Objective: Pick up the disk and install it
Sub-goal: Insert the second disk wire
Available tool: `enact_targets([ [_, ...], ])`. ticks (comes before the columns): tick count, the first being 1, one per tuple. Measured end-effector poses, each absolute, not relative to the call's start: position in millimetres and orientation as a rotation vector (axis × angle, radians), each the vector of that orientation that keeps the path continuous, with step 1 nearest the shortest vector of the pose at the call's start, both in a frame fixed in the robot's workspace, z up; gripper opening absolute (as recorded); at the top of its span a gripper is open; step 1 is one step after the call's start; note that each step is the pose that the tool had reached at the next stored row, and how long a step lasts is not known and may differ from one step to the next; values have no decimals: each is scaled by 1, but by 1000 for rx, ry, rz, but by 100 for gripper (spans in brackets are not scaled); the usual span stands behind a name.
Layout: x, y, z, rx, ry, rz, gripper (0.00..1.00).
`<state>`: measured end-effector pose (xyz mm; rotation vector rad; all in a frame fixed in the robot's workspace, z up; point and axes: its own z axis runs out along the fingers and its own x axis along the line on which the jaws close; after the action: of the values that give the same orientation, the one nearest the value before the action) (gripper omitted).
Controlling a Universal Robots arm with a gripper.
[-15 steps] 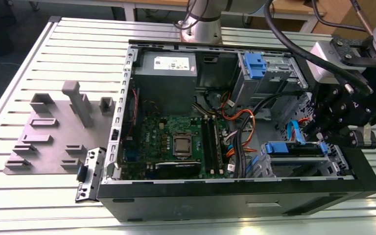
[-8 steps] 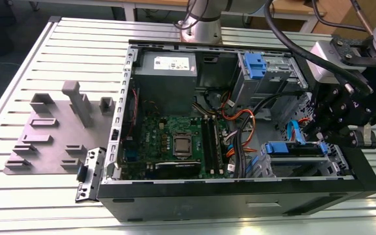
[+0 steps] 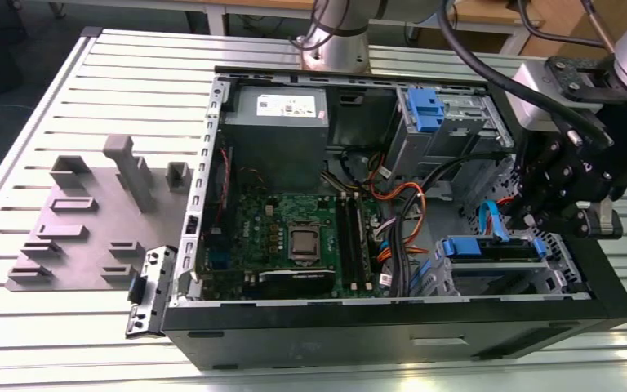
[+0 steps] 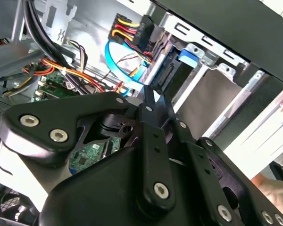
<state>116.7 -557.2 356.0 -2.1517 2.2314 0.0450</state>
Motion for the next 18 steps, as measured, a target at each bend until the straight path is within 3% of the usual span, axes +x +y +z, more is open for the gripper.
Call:
enact_targets([
  [18, 119, -532, 353, -2152, 2231, 45, 24],
])
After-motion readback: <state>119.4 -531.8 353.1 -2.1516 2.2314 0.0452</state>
